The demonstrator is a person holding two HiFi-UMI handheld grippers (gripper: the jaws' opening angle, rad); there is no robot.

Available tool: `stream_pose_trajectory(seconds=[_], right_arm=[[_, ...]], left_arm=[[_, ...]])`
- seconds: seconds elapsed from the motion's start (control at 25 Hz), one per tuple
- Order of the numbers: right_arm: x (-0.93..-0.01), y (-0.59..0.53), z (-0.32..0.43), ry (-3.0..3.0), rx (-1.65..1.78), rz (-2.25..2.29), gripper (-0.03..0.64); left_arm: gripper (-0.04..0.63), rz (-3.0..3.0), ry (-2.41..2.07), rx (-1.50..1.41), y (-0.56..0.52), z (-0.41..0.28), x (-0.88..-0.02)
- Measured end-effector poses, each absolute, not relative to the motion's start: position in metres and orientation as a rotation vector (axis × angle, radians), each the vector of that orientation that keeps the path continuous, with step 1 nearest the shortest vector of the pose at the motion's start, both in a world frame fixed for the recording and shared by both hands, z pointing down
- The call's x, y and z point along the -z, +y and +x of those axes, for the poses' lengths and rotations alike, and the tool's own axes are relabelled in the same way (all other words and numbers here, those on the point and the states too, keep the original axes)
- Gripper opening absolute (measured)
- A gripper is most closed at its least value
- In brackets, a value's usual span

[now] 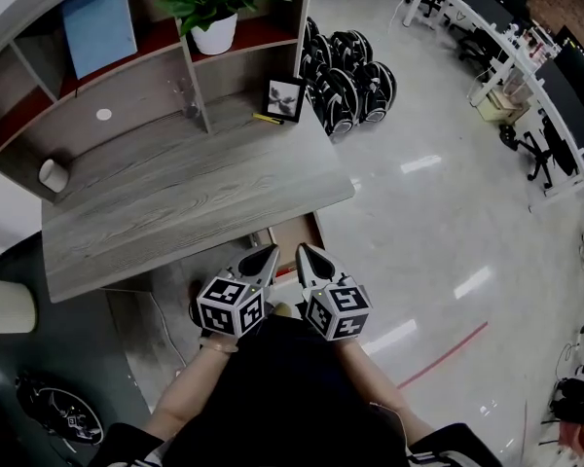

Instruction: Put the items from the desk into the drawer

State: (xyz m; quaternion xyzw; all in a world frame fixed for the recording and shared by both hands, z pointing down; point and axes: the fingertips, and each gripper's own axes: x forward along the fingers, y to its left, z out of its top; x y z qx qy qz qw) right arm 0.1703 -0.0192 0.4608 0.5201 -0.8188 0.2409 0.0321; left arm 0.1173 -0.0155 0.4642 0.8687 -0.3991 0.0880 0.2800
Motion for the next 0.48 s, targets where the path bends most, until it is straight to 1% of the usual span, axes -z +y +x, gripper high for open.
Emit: stream_pose_trajectory(seconds=[0.28,0.48], right_arm=[[-0.468,-0.038,0.150,-2.502,-0.688,1.516,-0.012],[-0.469,-0.082,0.140,-2.497,-0.638,1.473,-0.012]], left_arm=[[0.026,2.275,-1.097,-0.293,-0.018,0.098,-0.469],[0.026,2.263,-1.111,-0.315,-0.040,0.081,-0.471]])
